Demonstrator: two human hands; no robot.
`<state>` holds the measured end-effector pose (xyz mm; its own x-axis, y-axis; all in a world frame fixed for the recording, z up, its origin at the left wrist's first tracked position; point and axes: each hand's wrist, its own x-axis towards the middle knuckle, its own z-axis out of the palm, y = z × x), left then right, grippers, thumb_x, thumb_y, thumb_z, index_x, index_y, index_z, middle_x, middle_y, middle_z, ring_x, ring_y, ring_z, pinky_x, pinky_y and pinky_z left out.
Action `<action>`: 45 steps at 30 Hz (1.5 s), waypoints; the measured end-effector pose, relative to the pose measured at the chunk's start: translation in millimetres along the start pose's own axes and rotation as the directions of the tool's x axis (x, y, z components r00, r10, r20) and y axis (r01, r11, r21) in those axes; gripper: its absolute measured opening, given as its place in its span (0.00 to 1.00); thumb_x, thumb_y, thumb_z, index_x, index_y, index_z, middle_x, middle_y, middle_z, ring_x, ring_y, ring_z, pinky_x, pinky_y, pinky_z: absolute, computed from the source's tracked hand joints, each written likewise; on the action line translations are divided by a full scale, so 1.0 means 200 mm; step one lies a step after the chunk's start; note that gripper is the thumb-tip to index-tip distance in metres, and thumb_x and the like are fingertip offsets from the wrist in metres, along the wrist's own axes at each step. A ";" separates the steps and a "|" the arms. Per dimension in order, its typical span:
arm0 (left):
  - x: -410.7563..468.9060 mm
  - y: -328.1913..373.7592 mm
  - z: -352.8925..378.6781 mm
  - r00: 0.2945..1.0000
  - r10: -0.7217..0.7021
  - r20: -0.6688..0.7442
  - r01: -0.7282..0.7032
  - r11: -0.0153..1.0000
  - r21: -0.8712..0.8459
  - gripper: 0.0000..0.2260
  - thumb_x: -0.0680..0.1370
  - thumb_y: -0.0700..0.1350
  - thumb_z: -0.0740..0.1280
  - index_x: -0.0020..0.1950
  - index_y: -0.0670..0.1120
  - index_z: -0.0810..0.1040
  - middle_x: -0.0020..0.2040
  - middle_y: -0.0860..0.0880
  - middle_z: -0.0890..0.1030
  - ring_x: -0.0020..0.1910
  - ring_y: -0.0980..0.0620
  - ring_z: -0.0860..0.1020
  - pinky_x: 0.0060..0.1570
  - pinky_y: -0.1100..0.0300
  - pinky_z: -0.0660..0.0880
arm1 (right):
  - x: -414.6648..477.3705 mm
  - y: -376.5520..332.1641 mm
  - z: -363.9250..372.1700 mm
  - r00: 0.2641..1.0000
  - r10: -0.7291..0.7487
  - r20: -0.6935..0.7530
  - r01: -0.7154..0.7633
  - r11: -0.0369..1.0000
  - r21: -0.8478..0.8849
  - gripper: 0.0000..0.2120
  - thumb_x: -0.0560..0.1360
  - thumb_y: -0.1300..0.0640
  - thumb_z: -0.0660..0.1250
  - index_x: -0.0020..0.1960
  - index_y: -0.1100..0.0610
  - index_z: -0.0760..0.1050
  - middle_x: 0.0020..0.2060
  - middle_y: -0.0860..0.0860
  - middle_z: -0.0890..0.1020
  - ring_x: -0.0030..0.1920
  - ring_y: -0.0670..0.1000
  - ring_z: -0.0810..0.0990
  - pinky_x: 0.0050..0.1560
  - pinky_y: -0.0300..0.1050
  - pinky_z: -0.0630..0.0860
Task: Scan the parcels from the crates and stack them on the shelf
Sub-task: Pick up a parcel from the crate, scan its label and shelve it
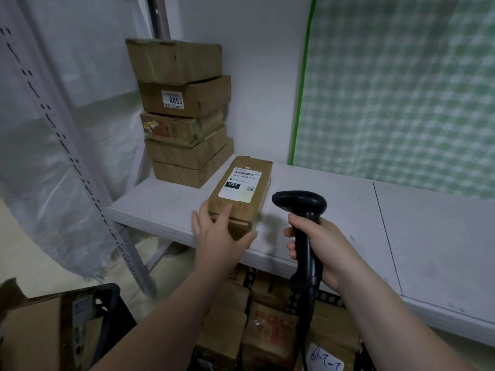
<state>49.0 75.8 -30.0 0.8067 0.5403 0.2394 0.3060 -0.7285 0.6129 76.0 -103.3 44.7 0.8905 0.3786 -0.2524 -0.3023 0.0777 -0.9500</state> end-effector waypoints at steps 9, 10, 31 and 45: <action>0.48 0.01 0.11 1.000 -0.001 -0.010 0.002 0.993 0.121 0.32 0.75 0.59 0.68 0.75 0.50 0.64 0.77 0.44 0.54 0.73 0.38 0.55 0.73 0.45 0.57 | 0.21 0.05 -0.07 0.999 -0.017 0.038 0.017 1.000 0.002 0.12 0.76 0.61 0.67 0.58 0.61 0.74 0.41 0.58 0.78 0.36 0.52 0.77 0.42 0.47 0.77; 0.52 0.01 0.12 1.000 -0.004 -0.008 0.005 0.991 0.132 0.32 0.75 0.59 0.68 0.76 0.50 0.63 0.77 0.45 0.54 0.73 0.38 0.55 0.73 0.45 0.57 | 0.23 0.06 -0.08 0.999 -0.023 0.045 0.023 1.000 0.008 0.11 0.76 0.61 0.68 0.58 0.61 0.74 0.41 0.57 0.78 0.37 0.52 0.77 0.43 0.47 0.77; 0.22 0.07 0.15 0.999 0.033 -0.021 -0.031 0.995 0.099 0.29 0.79 0.50 0.64 0.78 0.51 0.57 0.75 0.42 0.58 0.72 0.41 0.57 0.67 0.47 0.63 | 0.07 0.17 -0.23 0.998 0.037 0.057 -0.031 0.995 -0.095 0.12 0.76 0.58 0.68 0.58 0.56 0.74 0.44 0.58 0.80 0.37 0.51 0.78 0.41 0.45 0.77; -0.56 -0.45 0.39 0.828 -0.305 0.471 0.142 0.926 0.350 0.26 0.78 0.53 0.64 0.73 0.49 0.63 0.69 0.43 0.64 0.65 0.40 0.66 0.60 0.51 0.70 | -0.17 0.39 -0.31 0.975 0.129 0.179 -0.067 0.947 -0.315 0.12 0.73 0.65 0.70 0.54 0.56 0.75 0.43 0.51 0.81 0.36 0.46 0.77 0.35 0.39 0.74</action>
<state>-29.1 48.0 -170.6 0.8127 0.4710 -0.3430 0.5746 -0.7454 0.3379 43.9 -166.8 -31.8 0.7690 0.5440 -0.3357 -0.2390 -0.2424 -0.9403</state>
